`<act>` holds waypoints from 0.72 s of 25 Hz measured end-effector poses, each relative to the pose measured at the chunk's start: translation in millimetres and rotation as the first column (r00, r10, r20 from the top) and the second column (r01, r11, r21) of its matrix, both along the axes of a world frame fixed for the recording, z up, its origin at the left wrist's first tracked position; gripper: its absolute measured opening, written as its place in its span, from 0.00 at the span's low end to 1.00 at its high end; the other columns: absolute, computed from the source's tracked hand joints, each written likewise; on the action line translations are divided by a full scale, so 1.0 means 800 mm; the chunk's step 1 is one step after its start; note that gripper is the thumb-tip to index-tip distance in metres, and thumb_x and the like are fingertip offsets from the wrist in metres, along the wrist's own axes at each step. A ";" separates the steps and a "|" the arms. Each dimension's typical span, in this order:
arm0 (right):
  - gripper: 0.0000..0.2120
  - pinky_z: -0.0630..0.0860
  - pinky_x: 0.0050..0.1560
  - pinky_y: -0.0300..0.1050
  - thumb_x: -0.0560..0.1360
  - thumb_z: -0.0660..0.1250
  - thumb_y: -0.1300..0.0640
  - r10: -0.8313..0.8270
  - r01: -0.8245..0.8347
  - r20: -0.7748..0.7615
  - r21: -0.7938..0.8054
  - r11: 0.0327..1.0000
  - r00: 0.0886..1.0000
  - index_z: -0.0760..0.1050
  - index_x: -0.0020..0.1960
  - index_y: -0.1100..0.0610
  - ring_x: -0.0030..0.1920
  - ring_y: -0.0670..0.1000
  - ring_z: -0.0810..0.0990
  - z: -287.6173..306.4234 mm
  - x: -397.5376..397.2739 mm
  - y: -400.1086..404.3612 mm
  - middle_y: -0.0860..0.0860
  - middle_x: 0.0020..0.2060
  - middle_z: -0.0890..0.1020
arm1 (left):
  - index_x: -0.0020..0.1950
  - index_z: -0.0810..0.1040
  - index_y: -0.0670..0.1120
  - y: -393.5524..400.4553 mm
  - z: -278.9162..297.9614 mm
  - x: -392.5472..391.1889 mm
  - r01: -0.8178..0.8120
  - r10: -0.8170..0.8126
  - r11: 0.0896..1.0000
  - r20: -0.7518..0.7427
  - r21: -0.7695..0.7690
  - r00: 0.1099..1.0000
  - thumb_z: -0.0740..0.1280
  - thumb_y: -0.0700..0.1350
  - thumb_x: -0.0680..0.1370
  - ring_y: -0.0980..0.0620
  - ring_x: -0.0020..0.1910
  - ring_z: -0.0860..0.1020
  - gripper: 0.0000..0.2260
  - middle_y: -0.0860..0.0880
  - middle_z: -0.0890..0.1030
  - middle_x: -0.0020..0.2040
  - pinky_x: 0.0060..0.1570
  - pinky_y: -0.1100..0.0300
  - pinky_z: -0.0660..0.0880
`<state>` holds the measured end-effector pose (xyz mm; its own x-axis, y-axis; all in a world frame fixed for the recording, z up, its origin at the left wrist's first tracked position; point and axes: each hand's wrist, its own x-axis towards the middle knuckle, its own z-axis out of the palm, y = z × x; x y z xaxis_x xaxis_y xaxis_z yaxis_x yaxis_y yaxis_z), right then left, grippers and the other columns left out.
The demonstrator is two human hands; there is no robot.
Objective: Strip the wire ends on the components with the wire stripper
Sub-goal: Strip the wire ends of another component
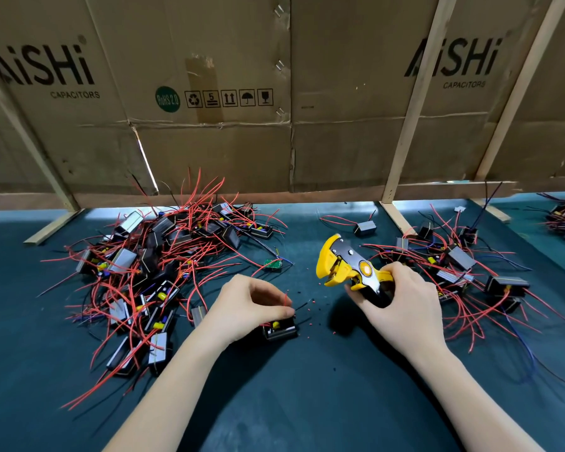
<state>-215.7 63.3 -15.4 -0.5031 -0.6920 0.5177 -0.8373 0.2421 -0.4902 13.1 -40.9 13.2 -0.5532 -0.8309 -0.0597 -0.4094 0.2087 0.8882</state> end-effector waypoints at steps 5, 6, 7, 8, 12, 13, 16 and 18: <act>0.26 0.69 0.47 0.52 0.65 0.70 0.33 -0.074 0.082 -0.119 0.061 0.995 0.990 0.73 0.43 0.56 0.42 0.58 0.77 -0.005 -0.004 -0.003 0.50 0.36 0.77 | 0.39 0.86 0.50 0.008 -0.006 -0.009 0.062 -0.050 0.991 0.104 -0.115 0.993 0.78 0.47 0.70 0.62 0.32 0.76 0.03 0.56 0.83 0.33 0.38 0.69 0.72; 0.26 0.69 0.47 0.53 0.64 0.71 0.34 -0.094 0.103 -0.149 0.055 0.993 0.984 0.73 0.43 0.57 0.42 0.59 0.77 -0.006 -0.005 -0.003 0.50 0.36 0.77 | 0.38 0.86 0.50 0.009 -0.007 -0.010 0.043 -0.032 0.989 0.083 -0.143 0.996 0.77 0.48 0.71 0.62 0.31 0.75 0.03 0.56 0.82 0.31 0.37 0.70 0.71; 0.27 0.68 0.47 0.53 0.64 0.73 0.34 -0.115 0.125 -0.182 0.044 0.991 0.977 0.73 0.43 0.58 0.42 0.60 0.77 -0.008 -0.006 -0.003 0.51 0.36 0.77 | 0.38 0.86 0.49 0.009 -0.007 -0.011 0.030 -0.025 0.988 0.041 -0.150 0.999 0.76 0.47 0.71 0.61 0.30 0.74 0.04 0.56 0.82 0.31 0.36 0.69 0.70; 0.27 0.68 0.47 0.53 0.63 0.74 0.35 -0.138 0.149 -0.216 0.035 0.988 0.967 0.74 0.43 0.59 0.42 0.60 0.77 -0.009 -0.006 -0.002 0.53 0.36 0.78 | 0.38 0.86 0.49 0.009 -0.006 -0.011 0.032 -0.034 0.990 -0.015 -0.137 0.999 0.76 0.47 0.72 0.60 0.30 0.74 0.05 0.54 0.81 0.31 0.36 0.68 0.70; 0.30 0.69 0.47 0.54 0.60 0.78 0.38 -0.185 0.203 -0.329 0.021 0.979 0.926 0.75 0.45 0.62 0.41 0.61 0.78 -0.011 -0.007 -0.001 0.55 0.37 0.78 | 0.42 0.86 0.48 0.012 -0.004 -0.013 0.112 -0.128 0.988 -0.147 -0.108 0.981 0.72 0.46 0.76 0.56 0.33 0.76 0.05 0.48 0.84 0.34 0.38 0.65 0.71; 0.31 0.69 0.46 0.54 0.60 0.78 0.38 -0.183 0.200 -0.351 0.014 0.980 0.918 0.75 0.45 0.62 0.41 0.61 0.77 -0.011 -0.005 -0.002 0.55 0.37 0.78 | 0.43 0.86 0.49 0.013 -0.005 -0.015 0.122 -0.139 0.986 -0.155 -0.113 0.978 0.72 0.45 0.76 0.56 0.33 0.78 0.04 0.47 0.84 0.34 0.38 0.66 0.71; 0.30 0.69 0.46 0.53 0.60 0.77 0.38 -0.164 0.174 -0.411 -0.014 0.985 0.897 0.75 0.44 0.62 0.40 0.60 0.76 -0.012 0.001 -0.003 0.54 0.36 0.76 | 0.42 0.84 0.48 0.016 -0.010 -0.019 0.115 -0.136 0.984 -0.153 -0.138 0.979 0.72 0.41 0.76 0.57 0.33 0.81 0.04 0.42 0.83 0.34 0.37 0.69 0.71; 0.30 0.68 0.46 0.53 0.61 0.73 0.36 -0.159 0.163 -0.426 -0.029 0.986 0.891 0.74 0.44 0.62 0.40 0.60 0.75 -0.013 0.003 -0.003 0.54 0.36 0.76 | 0.41 0.82 0.48 0.016 -0.012 -0.020 0.114 -0.134 0.984 -0.144 -0.136 0.981 0.71 0.41 0.76 0.59 0.32 0.80 0.04 0.47 0.85 0.34 0.38 0.70 0.72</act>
